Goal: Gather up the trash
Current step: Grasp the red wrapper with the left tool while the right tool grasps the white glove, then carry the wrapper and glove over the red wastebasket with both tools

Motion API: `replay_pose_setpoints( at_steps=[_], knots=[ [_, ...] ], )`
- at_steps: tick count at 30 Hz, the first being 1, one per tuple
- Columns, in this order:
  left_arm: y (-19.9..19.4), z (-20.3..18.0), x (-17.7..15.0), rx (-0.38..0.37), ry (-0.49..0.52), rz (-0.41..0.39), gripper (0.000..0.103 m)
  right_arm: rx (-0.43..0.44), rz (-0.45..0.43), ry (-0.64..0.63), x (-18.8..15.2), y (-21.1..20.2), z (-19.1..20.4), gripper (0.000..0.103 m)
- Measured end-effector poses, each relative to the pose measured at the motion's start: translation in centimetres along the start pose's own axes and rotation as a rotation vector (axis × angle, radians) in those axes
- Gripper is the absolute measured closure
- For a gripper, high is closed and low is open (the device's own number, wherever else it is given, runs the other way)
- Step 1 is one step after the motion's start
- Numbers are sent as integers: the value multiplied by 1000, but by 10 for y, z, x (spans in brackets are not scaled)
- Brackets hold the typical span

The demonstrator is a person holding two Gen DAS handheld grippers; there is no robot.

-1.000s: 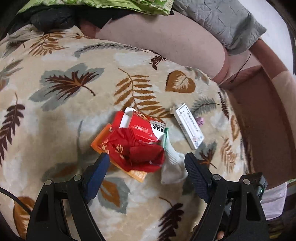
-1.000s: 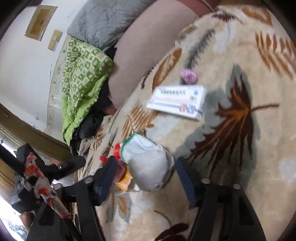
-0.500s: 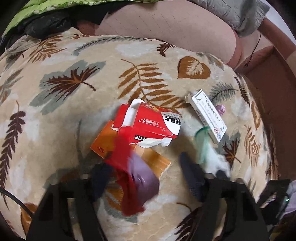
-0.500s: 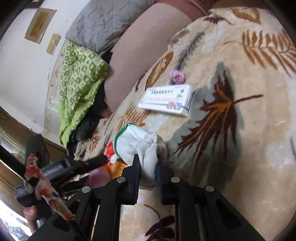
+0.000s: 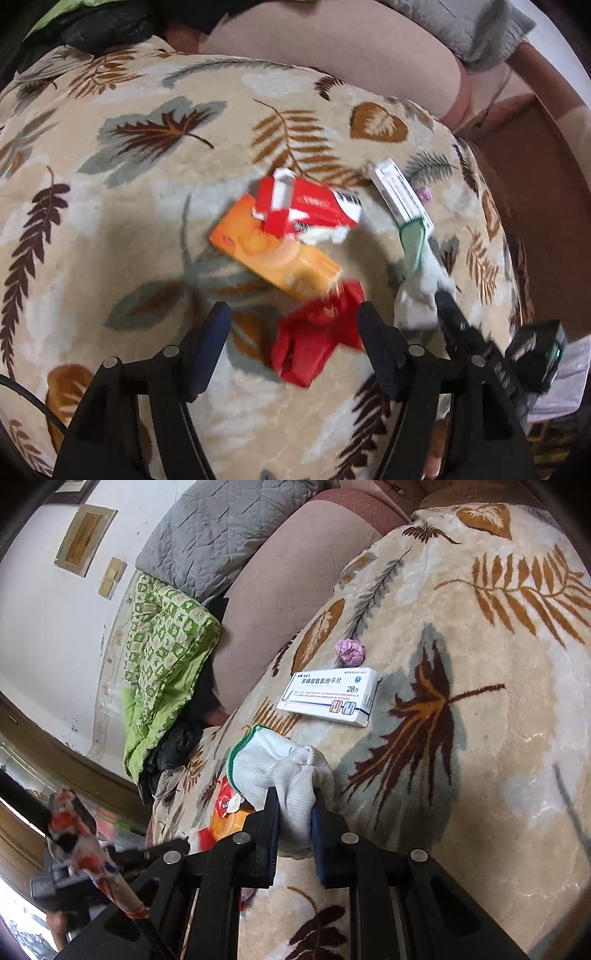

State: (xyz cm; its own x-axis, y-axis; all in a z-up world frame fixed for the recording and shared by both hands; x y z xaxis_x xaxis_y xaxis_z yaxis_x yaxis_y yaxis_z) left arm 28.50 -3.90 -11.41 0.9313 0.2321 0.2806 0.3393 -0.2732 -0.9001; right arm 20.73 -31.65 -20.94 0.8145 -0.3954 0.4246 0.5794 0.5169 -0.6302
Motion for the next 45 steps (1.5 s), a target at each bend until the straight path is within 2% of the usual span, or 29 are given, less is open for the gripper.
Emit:
replay_pose_setpoints(
  at_steps=[3,6,10,11,12,13,15,16,17,21,27,34,36,40,45],
  knots=[
    [16,-12,-6,28,62,35,34,-4,-14,-2,2,-4,1,86],
    [26,-17,-8,19,75,48,34,-23,-42,-9,3,-13,2,86],
    [43,-22,-15,27,105,103,34,-26,-66,-2,4,-23,0,86],
    [46,-22,-17,27,107,115,40,-29,-69,-3,4,-24,0,86],
    [48,-23,-19,34,109,125,54,-32,-72,-5,4,-26,0,86],
    [48,-23,-20,39,114,124,56,-36,-76,-5,4,-28,0,86],
    [42,-26,-20,40,131,95,78,-36,-83,-3,5,-32,-1,86],
    [39,-27,-20,39,139,84,78,-38,-88,-3,4,-34,-1,86],
    [35,-27,-20,28,138,75,85,-40,-91,-4,5,-35,0,86],
    [22,-32,-20,-11,154,38,89,-43,-108,-6,4,-42,-1,86],
    [-4,-40,-16,-111,159,-22,89,-42,-132,-21,2,-54,5,86],
    [-46,-45,-21,-211,146,-111,89,-41,-201,-53,-9,-114,39,86],
    [-66,-46,-33,-200,158,-169,89,-50,-208,-76,-12,-132,53,86],
    [-118,-49,-79,-231,177,-267,89,-47,-243,-131,-30,-183,89,86],
    [-169,-57,-149,-288,216,-326,89,-41,-303,-169,-67,-248,113,86]
  ],
)
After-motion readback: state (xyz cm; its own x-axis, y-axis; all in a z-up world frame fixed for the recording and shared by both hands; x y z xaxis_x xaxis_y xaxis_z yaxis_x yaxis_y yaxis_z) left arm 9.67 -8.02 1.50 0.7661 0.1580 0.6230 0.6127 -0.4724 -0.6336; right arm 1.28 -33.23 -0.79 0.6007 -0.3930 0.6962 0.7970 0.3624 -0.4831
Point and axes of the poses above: each gripper's, at about its wrist camera, not at the fingertips, and y roughly the way its jaws point, z to its left, x to its top, the point moved 1 cm from there along y, roughly the way its jaws point, and after that the axes turned 6 degrees about -y, right-handed, at the moved point
